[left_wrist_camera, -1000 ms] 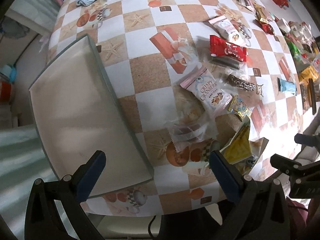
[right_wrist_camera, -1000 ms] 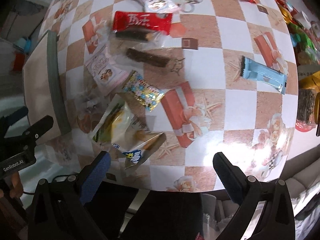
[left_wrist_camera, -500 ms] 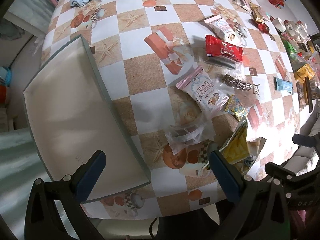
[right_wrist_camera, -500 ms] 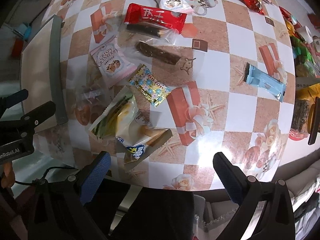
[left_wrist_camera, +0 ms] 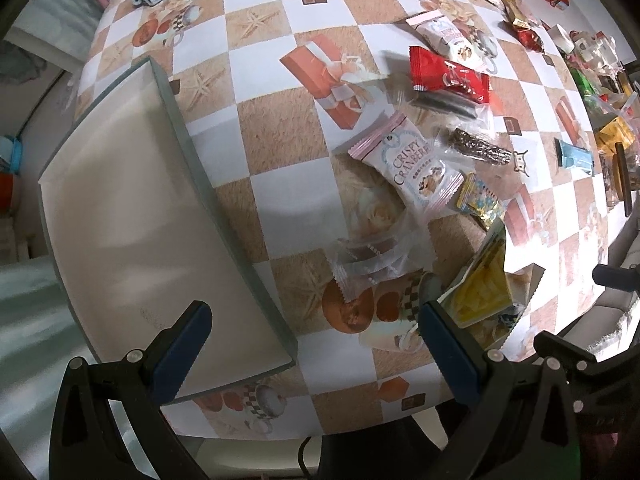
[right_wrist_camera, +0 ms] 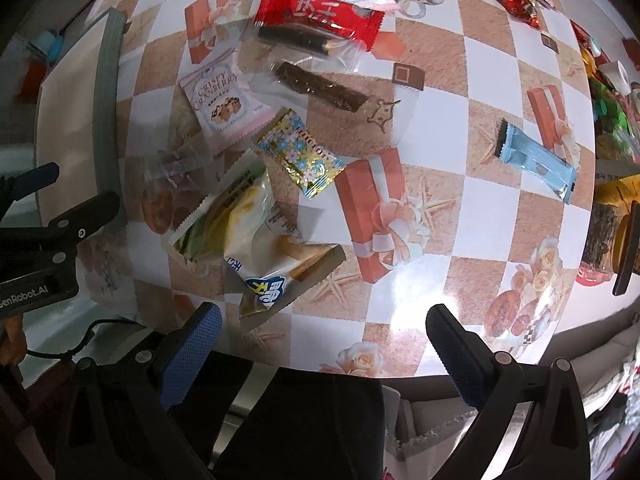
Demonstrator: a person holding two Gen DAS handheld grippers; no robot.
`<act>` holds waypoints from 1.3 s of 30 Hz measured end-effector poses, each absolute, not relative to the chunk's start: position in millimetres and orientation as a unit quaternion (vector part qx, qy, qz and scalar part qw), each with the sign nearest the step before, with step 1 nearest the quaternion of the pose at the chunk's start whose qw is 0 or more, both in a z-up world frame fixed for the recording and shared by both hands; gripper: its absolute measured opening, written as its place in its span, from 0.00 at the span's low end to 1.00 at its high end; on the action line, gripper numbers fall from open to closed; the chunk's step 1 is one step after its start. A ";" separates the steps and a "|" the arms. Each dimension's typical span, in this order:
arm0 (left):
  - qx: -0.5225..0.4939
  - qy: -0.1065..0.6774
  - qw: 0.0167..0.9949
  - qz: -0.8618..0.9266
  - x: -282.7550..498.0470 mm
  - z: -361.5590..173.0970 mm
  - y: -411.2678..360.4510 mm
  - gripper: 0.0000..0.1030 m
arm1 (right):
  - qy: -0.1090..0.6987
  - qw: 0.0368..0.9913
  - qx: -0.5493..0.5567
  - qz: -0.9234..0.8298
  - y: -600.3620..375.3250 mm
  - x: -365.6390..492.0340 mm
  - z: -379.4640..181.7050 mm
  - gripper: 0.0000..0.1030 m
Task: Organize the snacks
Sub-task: 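Grasp the clear white packet with left tool while right tool grasps the yellow bread bag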
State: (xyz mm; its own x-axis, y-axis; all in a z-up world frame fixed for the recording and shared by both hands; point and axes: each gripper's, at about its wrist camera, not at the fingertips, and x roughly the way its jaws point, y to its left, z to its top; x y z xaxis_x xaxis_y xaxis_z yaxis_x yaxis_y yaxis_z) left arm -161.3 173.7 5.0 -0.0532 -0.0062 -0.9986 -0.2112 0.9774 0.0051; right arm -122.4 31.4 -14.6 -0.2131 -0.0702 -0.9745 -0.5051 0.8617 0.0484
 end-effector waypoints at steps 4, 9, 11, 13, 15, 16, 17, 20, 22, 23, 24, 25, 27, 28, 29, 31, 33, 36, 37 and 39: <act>-0.073 0.722 0.684 0.077 -164.7 1.1 174.4 1.00 | 0.755 0.593 -0.207 0.189 37.2 -129.3 -18.6 1.00; -0.039 0.722 0.687 0.072 -161.8 -7.1 168.6 1.00 | 0.753 0.588 -0.219 0.198 42.7 -139.8 -23.1 1.00; -0.028 0.720 0.690 0.066 -162.4 -10.4 166.2 1.00 | 0.754 0.586 -0.220 0.200 42.8 -142.5 -25.8 1.00; -0.015 0.718 0.694 0.055 -159.0 -13.4 162.1 1.00 | 0.753 0.586 -0.221 0.201 43.6 -144.4 -28.6 1.00; -0.002 0.711 0.702 0.041 -156.2 -14.9 158.3 1.00 | 0.750 0.586 -0.227 0.205 45.3 -144.6 -32.0 1.00; 0.005 0.707 0.707 0.032 -154.0 -15.0 155.9 1.00 | 0.748 0.586 -0.231 0.209 48.0 -146.9 -34.1 1.00; 0.011 0.705 0.709 0.025 -152.7 -15.7 154.3 1.00 | 0.746 0.586 -0.235 0.213 52.2 -148.7 -35.9 1.00; 0.031 0.700 0.713 0.006 -147.5 -17.9 149.0 1.00 | 0.740 0.581 -0.256 0.222 62.8 -147.2 -45.0 1.00; 0.037 0.701 0.713 0.002 -146.2 -19.2 147.4 1.00 | 0.739 0.575 -0.266 0.227 70.0 -149.9 -52.9 1.00; 0.038 0.701 0.712 0.002 -147.0 -20.0 146.9 1.00 | 0.740 0.572 -0.270 0.229 73.2 -151.2 -56.5 1.00; 0.037 0.701 0.712 0.002 -147.6 -20.9 147.2 1.00 | 0.739 0.569 -0.275 0.232 76.5 -152.5 -60.3 1.00; 0.037 0.702 0.711 0.002 -144.8 -21.1 148.2 1.00 | 0.738 0.567 -0.281 0.233 79.7 -154.1 -63.5 1.00; 0.040 0.705 0.708 0.003 -143.4 -23.6 157.3 1.00 | 0.736 0.563 -0.293 0.237 83.6 -155.0 -72.2 1.00; 0.043 0.705 0.707 0.006 -143.1 -25.2 165.4 1.00 | 0.733 0.562 -0.301 0.237 86.4 -155.2 -76.7 1.00; 0.045 0.705 0.707 0.009 -143.9 -26.1 168.4 1.00 | 0.732 0.561 -0.307 0.236 90.0 -154.0 -80.6 1.00; 0.038 0.707 0.706 0.015 -146.7 -28.5 175.0 1.00 | 0.731 0.560 -0.314 0.230 95.3 -154.5 -90.8 1.00; 0.034 0.708 0.705 0.017 -147.7 -29.5 180.1 1.00 | 0.735 0.560 -0.307 0.227 98.5 -152.6 -97.7 1.00; 0.044 0.709 0.704 0.011 -150.2 -31.6 181.5 1.00 | 0.746 0.566 -0.281 0.210 96.2 -142.7 -103.6 1.00; 0.047 0.708 0.704 0.006 -150.7 -32.6 178.8 1.00 | 0.754 0.567 -0.266 0.201 91.6 -137.5 -105.7 1.00; 0.055 0.707 0.705 -0.005 -150.6 -34.8 171.5 1.00 | 0.770 0.566 -0.230 0.181 79.9 -129.3 -109.9 1.00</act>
State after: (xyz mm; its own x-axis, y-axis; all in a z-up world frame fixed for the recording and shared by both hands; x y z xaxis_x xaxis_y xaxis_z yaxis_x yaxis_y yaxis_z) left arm -150.6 171.5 -34.8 -0.0001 0.0701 -0.9975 0.0848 0.9940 0.0698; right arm -129.3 79.9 -109.9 -0.2529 -0.1491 -0.9559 -0.5599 0.8283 0.0189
